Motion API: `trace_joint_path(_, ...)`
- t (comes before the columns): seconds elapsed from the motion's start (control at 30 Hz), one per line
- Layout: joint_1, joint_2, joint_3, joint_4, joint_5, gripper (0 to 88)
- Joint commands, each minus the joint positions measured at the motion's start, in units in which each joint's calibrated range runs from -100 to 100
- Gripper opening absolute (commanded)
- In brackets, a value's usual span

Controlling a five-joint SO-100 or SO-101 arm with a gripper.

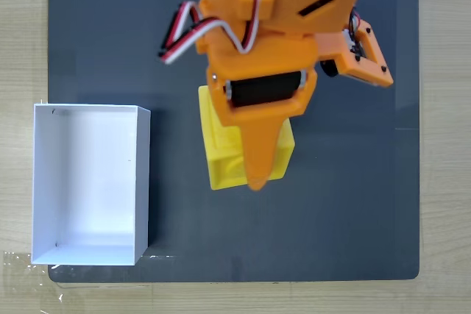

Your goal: Grasp a yellow block and put it in the box

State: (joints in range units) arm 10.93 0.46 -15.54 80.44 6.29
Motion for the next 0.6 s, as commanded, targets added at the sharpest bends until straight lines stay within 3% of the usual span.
trace_joint_path(0.0,7.76,-2.58,-7.66,-5.48,-0.31,31.6)
trace_joint_path(0.27,22.23,6.06,-9.56,-20.67,-0.31,32.0)
trace_joint_path(0.57,25.60,17.25,-9.65,-26.60,-0.25,32.0)
